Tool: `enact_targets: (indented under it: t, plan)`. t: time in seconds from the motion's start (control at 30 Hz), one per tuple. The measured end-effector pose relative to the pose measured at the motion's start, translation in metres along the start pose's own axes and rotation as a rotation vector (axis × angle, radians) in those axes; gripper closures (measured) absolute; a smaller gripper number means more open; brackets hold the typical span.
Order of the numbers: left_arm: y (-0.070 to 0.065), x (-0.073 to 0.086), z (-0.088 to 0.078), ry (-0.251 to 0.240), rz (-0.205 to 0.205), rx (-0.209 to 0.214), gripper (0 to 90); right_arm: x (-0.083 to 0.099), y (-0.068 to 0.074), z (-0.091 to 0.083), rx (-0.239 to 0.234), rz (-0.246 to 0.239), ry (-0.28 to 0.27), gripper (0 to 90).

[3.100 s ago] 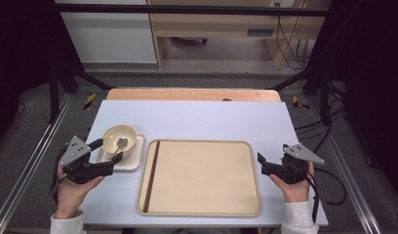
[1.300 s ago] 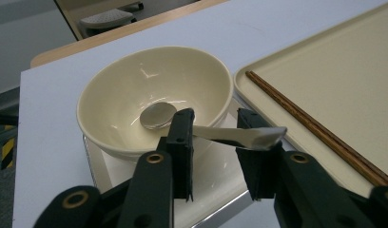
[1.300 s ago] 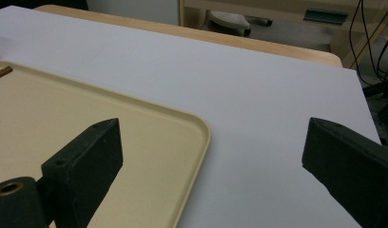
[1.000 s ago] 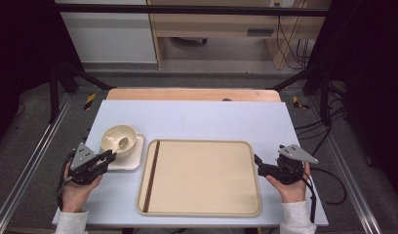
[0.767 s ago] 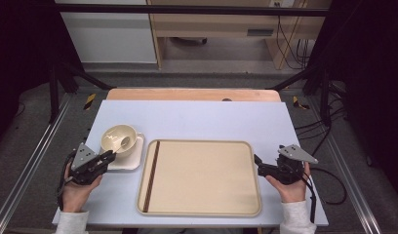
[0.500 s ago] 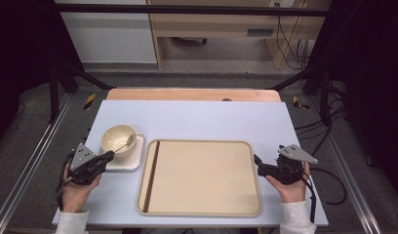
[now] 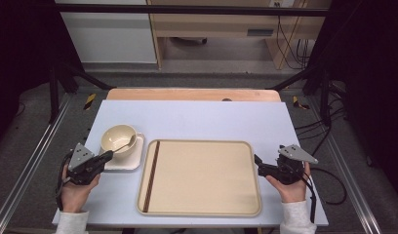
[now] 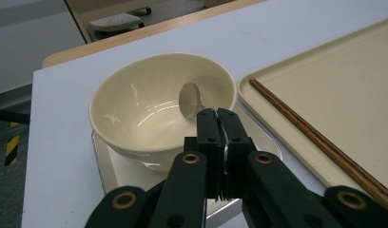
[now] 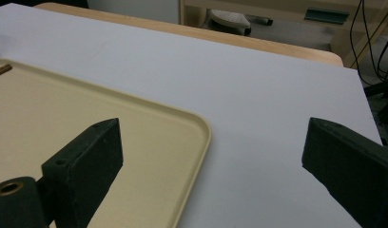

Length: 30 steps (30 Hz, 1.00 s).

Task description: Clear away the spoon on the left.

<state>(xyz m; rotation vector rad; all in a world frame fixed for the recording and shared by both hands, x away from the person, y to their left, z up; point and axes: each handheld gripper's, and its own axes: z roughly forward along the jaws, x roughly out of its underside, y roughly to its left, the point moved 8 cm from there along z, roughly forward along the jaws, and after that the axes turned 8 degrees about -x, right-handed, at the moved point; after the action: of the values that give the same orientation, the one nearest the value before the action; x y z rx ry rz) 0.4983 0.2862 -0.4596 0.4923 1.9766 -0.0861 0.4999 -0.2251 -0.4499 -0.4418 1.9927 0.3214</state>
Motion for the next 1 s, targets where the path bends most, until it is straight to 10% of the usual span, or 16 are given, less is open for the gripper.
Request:
enact_targets:
  t: [1.0]
  plan:
    - [0.006,-0.015,-0.02,-0.086,-0.009,-0.027,89.0,-0.001,0.0,-0.001,-0.003,0.009,-0.005,6.7]
